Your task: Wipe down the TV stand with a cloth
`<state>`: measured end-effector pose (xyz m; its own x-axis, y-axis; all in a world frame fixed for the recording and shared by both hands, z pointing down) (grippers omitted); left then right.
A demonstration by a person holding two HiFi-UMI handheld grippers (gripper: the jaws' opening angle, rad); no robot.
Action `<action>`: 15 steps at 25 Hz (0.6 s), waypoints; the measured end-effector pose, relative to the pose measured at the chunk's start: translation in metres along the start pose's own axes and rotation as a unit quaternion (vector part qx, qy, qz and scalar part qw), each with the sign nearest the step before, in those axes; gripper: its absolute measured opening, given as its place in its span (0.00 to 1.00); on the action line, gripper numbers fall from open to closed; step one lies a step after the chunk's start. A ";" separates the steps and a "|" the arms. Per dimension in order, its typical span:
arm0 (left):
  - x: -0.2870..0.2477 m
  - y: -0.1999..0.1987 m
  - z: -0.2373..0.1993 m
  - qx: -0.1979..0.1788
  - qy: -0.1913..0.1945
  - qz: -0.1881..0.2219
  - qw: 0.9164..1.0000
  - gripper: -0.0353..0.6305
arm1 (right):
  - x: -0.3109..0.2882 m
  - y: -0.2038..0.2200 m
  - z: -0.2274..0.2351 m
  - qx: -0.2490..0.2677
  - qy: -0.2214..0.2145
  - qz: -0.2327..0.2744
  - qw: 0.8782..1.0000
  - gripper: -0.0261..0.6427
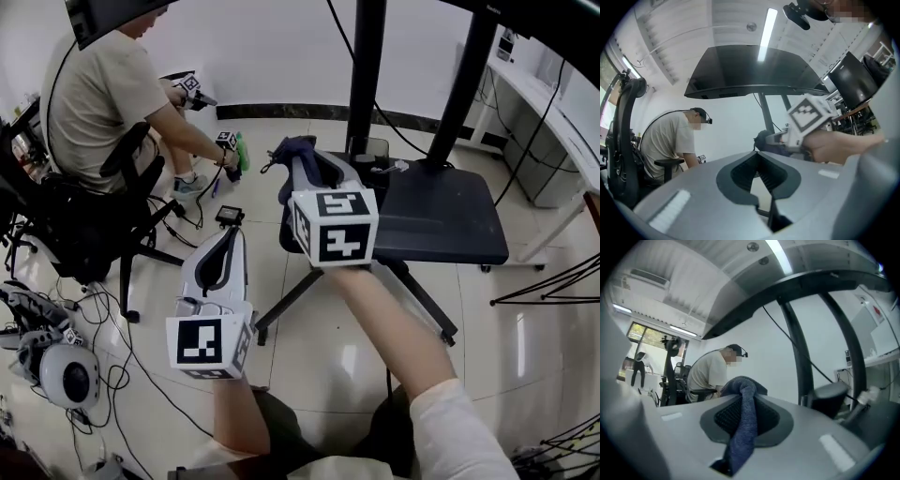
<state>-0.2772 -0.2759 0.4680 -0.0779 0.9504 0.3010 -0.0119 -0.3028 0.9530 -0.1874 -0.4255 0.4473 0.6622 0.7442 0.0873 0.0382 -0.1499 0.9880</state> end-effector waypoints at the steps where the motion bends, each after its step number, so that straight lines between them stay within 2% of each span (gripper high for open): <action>1: 0.002 -0.001 -0.002 0.000 -0.001 0.000 1.000 0.15 | -0.023 0.008 0.004 -0.003 0.017 -0.035 0.999 0.12; 4: 0.004 -0.002 -0.006 0.002 0.001 0.001 1.000 0.15 | -0.075 0.041 0.020 0.010 0.071 -0.130 0.989 0.12; 6: 0.002 -0.002 -0.006 0.006 0.006 0.003 1.000 0.15 | -0.095 0.058 0.035 0.019 0.101 -0.170 0.980 0.12; 8: 0.000 -0.001 -0.005 0.008 0.013 0.006 1.000 0.15 | -0.101 0.067 0.042 0.017 0.112 -0.190 0.975 0.12; 12: -0.003 0.005 -0.005 0.013 0.014 0.003 1.000 0.15 | -0.067 0.058 0.019 0.019 0.071 -0.166 0.983 0.12; 15: -0.005 0.006 -0.007 0.014 0.013 0.001 1.000 0.15 | 0.004 0.042 -0.025 0.038 0.026 -0.112 0.993 0.12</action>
<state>-0.2836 -0.2825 0.4720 -0.1040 0.9475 0.3022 0.0152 -0.3023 0.9531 -0.2019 -0.4128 0.4927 0.5908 0.7971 -0.1249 0.2379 -0.0242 0.9710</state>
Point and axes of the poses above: the fingertips, and each gripper's own axes: x backward along the fingers, z to its right, y out of its underside, the point moved 4 cm from there along x, backward along the fingers, and after that the axes turned 7 degrees about x, right-handed, at the moved point
